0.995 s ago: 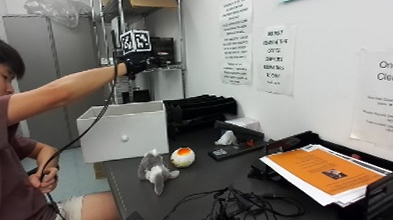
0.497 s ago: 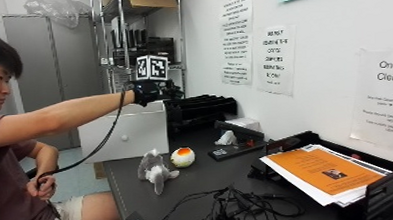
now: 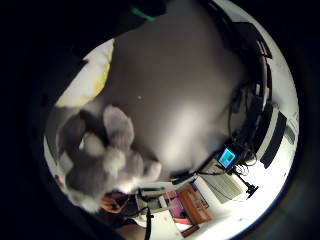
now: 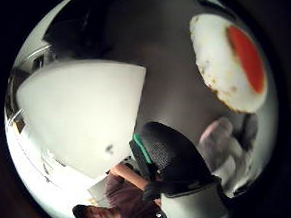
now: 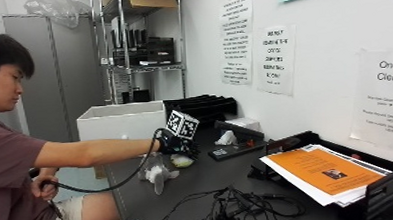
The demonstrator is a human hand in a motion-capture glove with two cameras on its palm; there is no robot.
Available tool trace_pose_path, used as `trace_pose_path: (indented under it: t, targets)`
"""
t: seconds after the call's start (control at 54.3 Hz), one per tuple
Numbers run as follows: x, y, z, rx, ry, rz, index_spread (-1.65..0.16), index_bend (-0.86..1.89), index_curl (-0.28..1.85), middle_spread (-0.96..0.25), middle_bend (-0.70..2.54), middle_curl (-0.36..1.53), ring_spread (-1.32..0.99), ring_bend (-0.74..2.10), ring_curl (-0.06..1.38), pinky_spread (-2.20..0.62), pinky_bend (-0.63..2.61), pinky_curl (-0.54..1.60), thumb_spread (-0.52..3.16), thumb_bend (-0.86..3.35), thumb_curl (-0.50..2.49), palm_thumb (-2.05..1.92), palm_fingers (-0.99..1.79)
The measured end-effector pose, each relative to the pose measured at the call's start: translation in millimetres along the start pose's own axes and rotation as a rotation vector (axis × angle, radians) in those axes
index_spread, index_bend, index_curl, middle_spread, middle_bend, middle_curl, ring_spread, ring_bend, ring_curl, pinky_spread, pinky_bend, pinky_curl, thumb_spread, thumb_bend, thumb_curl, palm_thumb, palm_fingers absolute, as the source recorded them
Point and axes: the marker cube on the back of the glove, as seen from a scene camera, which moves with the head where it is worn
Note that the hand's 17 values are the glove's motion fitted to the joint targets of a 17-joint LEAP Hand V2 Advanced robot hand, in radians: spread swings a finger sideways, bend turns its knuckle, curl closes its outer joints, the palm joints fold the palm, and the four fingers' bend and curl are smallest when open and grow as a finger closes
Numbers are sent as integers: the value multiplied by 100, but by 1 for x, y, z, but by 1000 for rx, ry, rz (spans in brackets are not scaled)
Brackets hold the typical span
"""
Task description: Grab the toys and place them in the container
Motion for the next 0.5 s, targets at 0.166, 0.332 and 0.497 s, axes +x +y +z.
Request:
trace_pose_path:
  t: [0.166,0.332,0.497]
  targets:
    - [2,-36,32,56,109,47,-25,5,7,4,8,18,4,28,32,5,94,37,116,-2,25,0,-31]
    - [2,-44,25,188,118,11,-29,17,11,1,14,16,-3,63,41,-1,100,38,126,5,29,15,14]
    - [3,-51,18,281,55,7,-29,14,13,-9,34,23,-25,101,51,-26,106,38,140,19,36,39,78]
